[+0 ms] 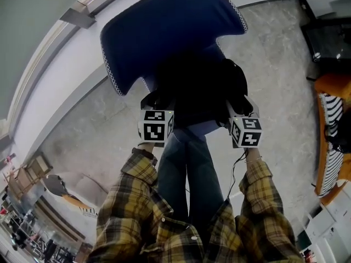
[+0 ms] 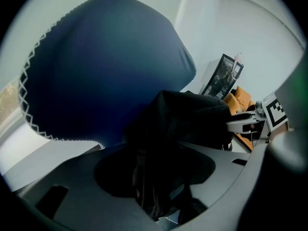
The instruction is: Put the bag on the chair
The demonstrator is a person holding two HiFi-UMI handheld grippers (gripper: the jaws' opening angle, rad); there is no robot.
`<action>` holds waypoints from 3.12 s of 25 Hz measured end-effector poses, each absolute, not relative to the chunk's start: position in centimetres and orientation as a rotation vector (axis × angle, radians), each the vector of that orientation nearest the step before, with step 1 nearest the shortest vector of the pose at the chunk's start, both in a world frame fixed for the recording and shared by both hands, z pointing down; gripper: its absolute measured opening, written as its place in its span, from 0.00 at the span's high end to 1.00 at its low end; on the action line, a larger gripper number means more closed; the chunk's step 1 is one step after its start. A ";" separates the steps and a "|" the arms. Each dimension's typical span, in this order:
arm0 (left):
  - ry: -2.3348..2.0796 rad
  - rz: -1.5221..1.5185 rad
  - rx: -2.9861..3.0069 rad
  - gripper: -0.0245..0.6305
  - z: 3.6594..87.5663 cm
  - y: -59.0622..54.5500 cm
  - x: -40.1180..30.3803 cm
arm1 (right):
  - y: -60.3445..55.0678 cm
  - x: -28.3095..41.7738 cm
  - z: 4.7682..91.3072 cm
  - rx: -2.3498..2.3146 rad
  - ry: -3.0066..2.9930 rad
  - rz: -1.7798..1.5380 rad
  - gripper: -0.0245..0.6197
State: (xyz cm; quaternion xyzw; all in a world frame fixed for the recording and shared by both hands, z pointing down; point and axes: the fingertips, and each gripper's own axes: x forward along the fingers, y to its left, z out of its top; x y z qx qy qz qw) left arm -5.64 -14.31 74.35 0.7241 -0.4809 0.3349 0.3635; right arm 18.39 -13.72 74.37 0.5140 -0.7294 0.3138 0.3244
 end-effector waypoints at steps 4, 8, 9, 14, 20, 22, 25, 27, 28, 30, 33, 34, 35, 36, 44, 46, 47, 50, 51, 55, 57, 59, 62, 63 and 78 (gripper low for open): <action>-1.250 0.844 1.895 0.60 71.9 -14.2 -5.5 | -13.4 18.5 72.9 1.379 -1.919 0.843 0.58; -1.266 0.807 1.926 0.60 69.6 -14.6 -5.2 | -13.9 19.0 70.4 1.430 -1.941 0.801 0.58; -1.268 0.795 1.929 0.60 69.1 -14.7 -5.1 | -14.0 19.0 69.6 1.440 -1.951 0.790 0.58; -1.262 0.682 1.932 0.60 65.2 -15.0 -4.1 | -14.4 18.0 64.3 1.447 -2.032 0.711 0.58; -1.250 0.578 2.058 0.60 57.2 -16.3 -1.8 | -16.1 15.8 55.8 1.456 -2.149 0.532 0.58; -1.255 0.555 2.120 0.60 54.0 -16.8 -1.0 | -16.6 15.2 52.5 1.472 -2.200 0.510 0.58; -1.252 0.471 2.180 0.60 49.4 -17.4 -0.3 | -16.8 14.0 47.7 1.472 -2.278 0.494 0.59; -1.258 0.404 2.227 0.60 46.3 -18.1 -0.1 | -17.2 13.3 44.3 1.484 -2.330 0.447 0.63; -1.261 0.377 2.247 0.60 44.6 -18.2 -0.1 | -17.1 13.0 42.6 1.492 -2.355 0.423 0.64; -1.268 0.334 2.283 0.61 41.4 -17.8 -0.1 | -16.6 12.5 39.2 1.508 -2.400 0.387 0.66; -1.284 0.277 2.353 0.68 36.8 -17.3 -0.2 | -15.9 12.2 34.7 1.536 -2.442 0.310 0.71; -1.288 0.260 2.383 0.71 35.4 -17.3 -0.2 | -15.9 12.0 33.3 1.547 -2.456 0.281 0.74; -1.293 0.245 2.411 0.73 34.0 -17.2 -0.1 | -15.9 11.9 31.9 1.558 -2.474 0.257 0.76; -1.297 0.232 2.437 0.76 32.7 -17.1 0.0 | -15.8 11.8 30.6 1.565 -2.497 0.239 0.77; -1.277 0.092 2.583 0.90 24.3 -14.7 1.0 | -13.2 9.7 22.4 1.574 -2.720 0.170 0.86; -1.244 0.059 2.595 0.92 23.2 -13.9 1.5 | -12.4 9.4 21.2 1.573 -2.765 0.171 0.89; -1.230 0.043 2.604 0.93 22.7 -13.5 1.7 | -12.0 9.2 20.7 1.572 -2.781 0.171 0.91; -1.202 0.012 2.639 0.93 21.4 -12.4 2.2 | -11.0 8.6 19.4 1.555 -2.818 0.151 0.93; -1.194 0.011 2.649 0.93 21.1 -12.1 2.3 | -10.7 8.4 19.0 1.549 -2.827 0.135 0.93; -1.189 0.035 2.684 0.93 20.3 -11.0 2.5 | -9.4 7.8 18.1 1.517 -2.833 0.058 0.93; -1.197 0.037 2.698 0.93 20.0 -10.8 2.5 | -9.1 7.8 18.1 1.503 -2.826 0.037 0.93; -1.197 0.029 2.714 0.93 19.8 -10.6 2.6 | -8.9 7.8 18.1 1.484 -2.827 0.045 0.93; -1.205 0.026 2.728 0.93 20.2 -10.2 2.6 | -8.7 8.1 19.0 1.465 -2.794 0.058 0.93; -1.210 0.028 2.731 0.93 20.4 -10.2 2.6 | -8.6 8.2 19.3 1.460 -2.785 0.062 0.93; -1.131 0.087 2.773 0.93 22.5 -9.7 3.8 | -9.4 9.9 22.0 1.464 -2.741 0.138 0.94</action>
